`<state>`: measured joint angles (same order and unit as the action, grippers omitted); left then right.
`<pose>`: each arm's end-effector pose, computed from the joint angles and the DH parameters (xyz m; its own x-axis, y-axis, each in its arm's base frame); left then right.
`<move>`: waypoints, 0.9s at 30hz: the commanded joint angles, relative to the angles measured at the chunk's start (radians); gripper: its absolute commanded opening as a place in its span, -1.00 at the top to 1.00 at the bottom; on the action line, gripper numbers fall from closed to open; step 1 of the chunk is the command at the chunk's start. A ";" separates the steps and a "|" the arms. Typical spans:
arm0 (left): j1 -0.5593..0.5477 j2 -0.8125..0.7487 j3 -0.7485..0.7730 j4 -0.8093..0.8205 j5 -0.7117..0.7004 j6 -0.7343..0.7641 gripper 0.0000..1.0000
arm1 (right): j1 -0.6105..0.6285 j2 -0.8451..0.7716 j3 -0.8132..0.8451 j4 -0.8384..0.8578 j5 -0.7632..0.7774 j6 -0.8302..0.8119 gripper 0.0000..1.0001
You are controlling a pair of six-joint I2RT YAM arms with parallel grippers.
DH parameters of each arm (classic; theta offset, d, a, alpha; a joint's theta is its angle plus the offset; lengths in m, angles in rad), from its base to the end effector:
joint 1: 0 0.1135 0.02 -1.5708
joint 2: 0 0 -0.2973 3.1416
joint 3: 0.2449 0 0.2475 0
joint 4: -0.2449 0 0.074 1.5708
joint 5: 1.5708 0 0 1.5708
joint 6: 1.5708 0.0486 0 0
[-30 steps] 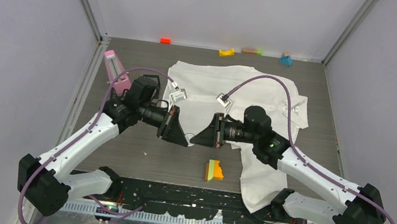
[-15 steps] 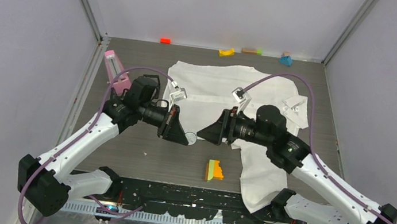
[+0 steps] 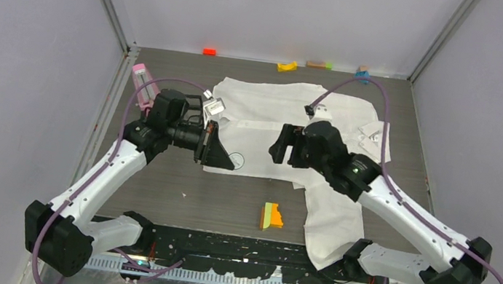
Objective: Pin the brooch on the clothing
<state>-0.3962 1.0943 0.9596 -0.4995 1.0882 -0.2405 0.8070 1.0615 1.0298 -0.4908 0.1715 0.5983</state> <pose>0.1747 -0.1198 0.3477 -0.7303 0.1857 -0.6573 0.6831 0.2028 -0.7016 0.1599 0.1550 0.3646 -0.6284 0.1462 -0.7640 -0.3091 0.8544 0.4177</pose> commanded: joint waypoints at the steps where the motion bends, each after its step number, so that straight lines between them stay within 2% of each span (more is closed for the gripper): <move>1: 0.011 -0.011 0.011 0.063 0.056 -0.027 1.00 | -0.029 0.119 0.006 -0.016 0.070 -0.030 -0.63; 8: 0.012 0.001 0.001 0.101 0.098 -0.060 1.00 | -0.081 0.335 0.016 -0.003 0.151 -0.024 -0.64; 17: 0.011 -0.013 -0.010 0.118 0.107 -0.073 1.00 | -0.133 0.526 0.029 0.014 0.191 0.008 -0.62; 21: 0.011 -0.013 -0.010 0.118 0.107 -0.074 1.00 | -0.134 0.584 0.039 0.002 0.224 0.029 -0.56; 27: 0.011 -0.015 -0.010 0.118 0.104 -0.075 1.00 | -0.134 0.611 0.030 -0.015 0.201 0.073 -0.35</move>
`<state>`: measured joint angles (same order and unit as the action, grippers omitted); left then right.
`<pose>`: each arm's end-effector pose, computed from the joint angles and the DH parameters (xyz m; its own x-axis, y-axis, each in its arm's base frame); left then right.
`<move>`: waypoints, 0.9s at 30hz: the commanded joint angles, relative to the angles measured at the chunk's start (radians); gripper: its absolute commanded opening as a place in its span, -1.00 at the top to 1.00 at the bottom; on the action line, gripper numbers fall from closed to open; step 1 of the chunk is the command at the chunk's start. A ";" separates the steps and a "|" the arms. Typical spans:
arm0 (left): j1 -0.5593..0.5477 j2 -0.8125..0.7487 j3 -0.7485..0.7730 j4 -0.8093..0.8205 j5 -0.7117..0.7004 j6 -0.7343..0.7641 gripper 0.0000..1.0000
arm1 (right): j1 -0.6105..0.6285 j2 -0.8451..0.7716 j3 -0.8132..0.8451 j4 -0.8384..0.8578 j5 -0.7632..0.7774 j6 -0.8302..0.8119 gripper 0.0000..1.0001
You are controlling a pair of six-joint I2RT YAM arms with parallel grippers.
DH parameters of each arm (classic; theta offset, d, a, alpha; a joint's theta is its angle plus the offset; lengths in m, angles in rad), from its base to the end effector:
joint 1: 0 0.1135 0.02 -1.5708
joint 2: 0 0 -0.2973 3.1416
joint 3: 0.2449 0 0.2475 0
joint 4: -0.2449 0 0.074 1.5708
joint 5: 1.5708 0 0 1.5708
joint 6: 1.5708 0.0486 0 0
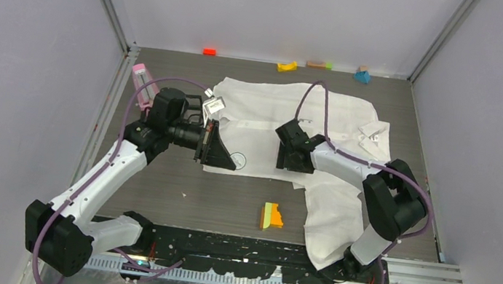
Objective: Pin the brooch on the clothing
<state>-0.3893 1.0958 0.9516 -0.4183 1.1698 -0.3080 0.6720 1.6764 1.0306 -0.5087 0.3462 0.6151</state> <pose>0.1763 -0.1207 0.3532 -0.7335 0.1730 -0.6573 0.6782 0.1238 -0.7243 0.2667 0.1911 0.2031 -0.8605 0.0091 -0.5093 0.0224 0.9995 -0.0201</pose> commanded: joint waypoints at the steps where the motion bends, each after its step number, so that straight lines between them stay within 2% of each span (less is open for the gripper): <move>1: 0.004 -0.017 -0.002 0.037 0.021 -0.008 1.00 | 0.001 -0.005 0.018 0.005 0.022 0.066 -0.32; 3: 0.004 -0.018 -0.002 0.036 0.019 -0.008 1.00 | 0.001 -0.007 -0.004 0.016 0.000 0.082 -0.17; 4: 0.004 -0.022 -0.003 0.036 0.017 -0.008 1.00 | 0.004 -0.001 -0.032 0.041 -0.045 0.098 -0.02; 6: 0.004 -0.026 -0.004 0.035 0.017 -0.008 1.00 | 0.016 0.006 -0.046 0.059 -0.072 0.113 0.03; 17: 0.004 -0.041 -0.007 0.036 0.014 -0.006 1.00 | 0.166 0.094 -0.009 0.089 -0.078 0.190 0.05; 27: 0.004 -0.053 -0.014 0.032 0.005 -0.004 1.00 | 0.248 0.199 0.129 0.105 -0.091 0.227 0.03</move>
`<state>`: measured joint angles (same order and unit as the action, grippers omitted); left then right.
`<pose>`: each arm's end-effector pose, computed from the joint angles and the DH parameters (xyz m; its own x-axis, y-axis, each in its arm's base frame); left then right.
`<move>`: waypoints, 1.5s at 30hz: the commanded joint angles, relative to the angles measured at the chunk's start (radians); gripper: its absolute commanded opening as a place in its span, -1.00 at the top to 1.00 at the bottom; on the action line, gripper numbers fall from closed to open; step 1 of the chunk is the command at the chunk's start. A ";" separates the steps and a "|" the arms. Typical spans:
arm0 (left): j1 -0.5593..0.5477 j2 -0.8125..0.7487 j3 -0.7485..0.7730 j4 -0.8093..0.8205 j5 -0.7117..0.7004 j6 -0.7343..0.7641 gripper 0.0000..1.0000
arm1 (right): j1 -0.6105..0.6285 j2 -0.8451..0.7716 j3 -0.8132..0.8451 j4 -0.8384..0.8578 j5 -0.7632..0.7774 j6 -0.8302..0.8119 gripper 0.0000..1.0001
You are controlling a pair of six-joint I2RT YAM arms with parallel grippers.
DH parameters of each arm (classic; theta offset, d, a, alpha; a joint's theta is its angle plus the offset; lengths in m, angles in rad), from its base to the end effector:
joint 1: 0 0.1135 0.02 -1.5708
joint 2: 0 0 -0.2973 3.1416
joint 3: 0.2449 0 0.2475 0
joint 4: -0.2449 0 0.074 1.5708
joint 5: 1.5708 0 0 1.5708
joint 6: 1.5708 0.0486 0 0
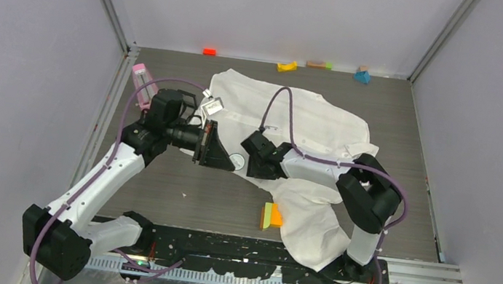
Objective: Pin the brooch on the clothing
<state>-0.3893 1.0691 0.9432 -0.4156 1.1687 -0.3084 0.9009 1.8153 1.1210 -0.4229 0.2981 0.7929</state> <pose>0.1704 -0.1182 0.3556 -0.7209 0.1673 -0.6725 0.6919 0.1192 -0.7120 0.2395 0.2794 0.1862 -0.8685 0.0002 -0.4956 -0.0722 0.9893 0.1269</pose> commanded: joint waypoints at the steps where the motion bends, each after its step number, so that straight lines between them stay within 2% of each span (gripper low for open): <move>1: 0.004 -0.025 -0.006 0.029 0.005 -0.002 1.00 | 0.021 0.059 0.045 0.018 -0.040 0.043 0.02; 3: 0.004 -0.026 -0.006 0.028 0.003 -0.001 1.00 | 0.021 0.038 0.065 0.003 -0.026 0.030 -0.07; 7: 0.004 -0.026 -0.006 0.026 0.000 0.000 1.00 | 0.021 -0.035 0.098 -0.064 0.032 -0.005 -0.39; 11: 0.004 -0.025 -0.006 0.023 -0.005 0.002 1.00 | -0.012 -0.141 0.091 -0.134 0.078 -0.033 -0.54; 15: 0.004 -0.023 -0.006 0.023 -0.007 0.002 1.00 | -0.141 -0.244 0.014 -0.146 0.061 -0.054 -0.62; 20: 0.004 -0.017 -0.005 0.020 -0.014 0.003 1.00 | -0.327 -0.291 -0.098 -0.086 -0.012 -0.110 -0.62; 23: 0.004 -0.011 -0.004 0.019 -0.017 0.005 1.00 | -0.448 -0.253 -0.111 -0.051 -0.037 -0.144 -0.62; 28: 0.004 0.000 -0.003 0.014 -0.023 0.009 1.00 | -0.578 -0.153 -0.095 0.006 -0.090 -0.173 -0.57; 38: 0.004 0.032 -0.001 0.007 -0.034 0.014 1.00 | -0.658 0.102 0.037 0.039 -0.103 -0.188 -0.53; 45: 0.004 0.053 0.006 -0.012 -0.047 0.027 1.00 | -0.694 0.213 0.190 0.000 -0.059 -0.220 -0.53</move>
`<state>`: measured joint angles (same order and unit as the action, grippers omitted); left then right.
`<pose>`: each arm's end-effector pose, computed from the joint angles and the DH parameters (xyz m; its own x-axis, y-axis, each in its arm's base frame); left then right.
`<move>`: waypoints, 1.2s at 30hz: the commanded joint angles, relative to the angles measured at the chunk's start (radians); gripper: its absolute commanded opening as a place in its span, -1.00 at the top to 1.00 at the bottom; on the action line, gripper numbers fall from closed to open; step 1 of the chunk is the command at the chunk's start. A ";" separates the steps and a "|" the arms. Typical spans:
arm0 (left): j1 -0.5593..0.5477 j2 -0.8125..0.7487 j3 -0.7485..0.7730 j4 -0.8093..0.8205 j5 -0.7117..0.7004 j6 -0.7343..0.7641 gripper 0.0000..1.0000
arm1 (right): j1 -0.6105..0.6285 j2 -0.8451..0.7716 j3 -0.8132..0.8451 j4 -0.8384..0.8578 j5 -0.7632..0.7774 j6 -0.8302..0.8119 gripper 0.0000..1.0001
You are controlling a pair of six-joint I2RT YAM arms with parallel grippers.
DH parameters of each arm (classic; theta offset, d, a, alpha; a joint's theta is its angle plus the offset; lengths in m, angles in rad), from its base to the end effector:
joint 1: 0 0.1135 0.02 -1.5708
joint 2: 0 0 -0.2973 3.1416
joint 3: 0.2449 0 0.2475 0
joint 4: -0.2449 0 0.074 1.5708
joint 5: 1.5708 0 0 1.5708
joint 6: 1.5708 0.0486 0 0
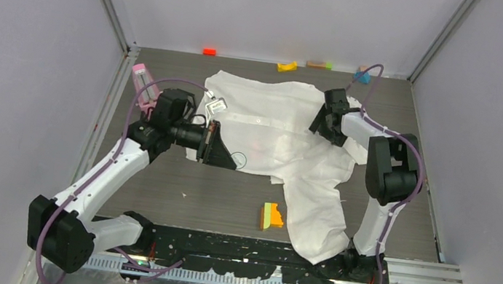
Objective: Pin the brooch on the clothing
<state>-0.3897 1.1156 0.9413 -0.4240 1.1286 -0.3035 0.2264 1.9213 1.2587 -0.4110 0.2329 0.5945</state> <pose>0.1817 -0.1221 0.3446 -0.7522 0.1707 -0.6364 0.6587 0.1709 -0.7327 0.3983 0.0802 0.1857 -0.7718 0.3815 -0.5088 0.3877 0.9165 0.0991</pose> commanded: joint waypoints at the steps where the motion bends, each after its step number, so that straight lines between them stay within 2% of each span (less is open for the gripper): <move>1: 0.005 0.010 0.008 -0.007 -0.012 0.025 1.00 | -0.020 0.114 0.069 -0.029 0.009 -0.032 -0.53; 5: 0.005 0.023 0.016 -0.041 -0.059 0.046 1.00 | -0.022 0.110 0.152 -0.055 -0.010 -0.087 -0.53; 10: 0.005 0.036 0.027 -0.079 -0.125 0.064 1.00 | -0.021 -0.010 0.175 -0.113 -0.020 -0.109 -0.54; 21: -0.006 0.041 0.039 -0.132 -0.227 0.088 1.00 | 0.010 -0.356 -0.132 -0.150 -0.020 0.013 -0.52; 26: -0.021 0.043 0.045 -0.147 -0.241 0.097 1.00 | 0.013 -0.367 -0.211 -0.116 -0.023 0.031 -0.44; 36: -0.033 0.048 0.043 -0.146 -0.249 0.098 1.00 | 0.017 -0.255 -0.203 -0.051 -0.030 0.013 -0.24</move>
<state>-0.4141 1.1591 0.9447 -0.5613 0.8879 -0.2245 0.2382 1.6386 1.0359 -0.5179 0.1989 0.6010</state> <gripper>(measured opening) 0.029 0.636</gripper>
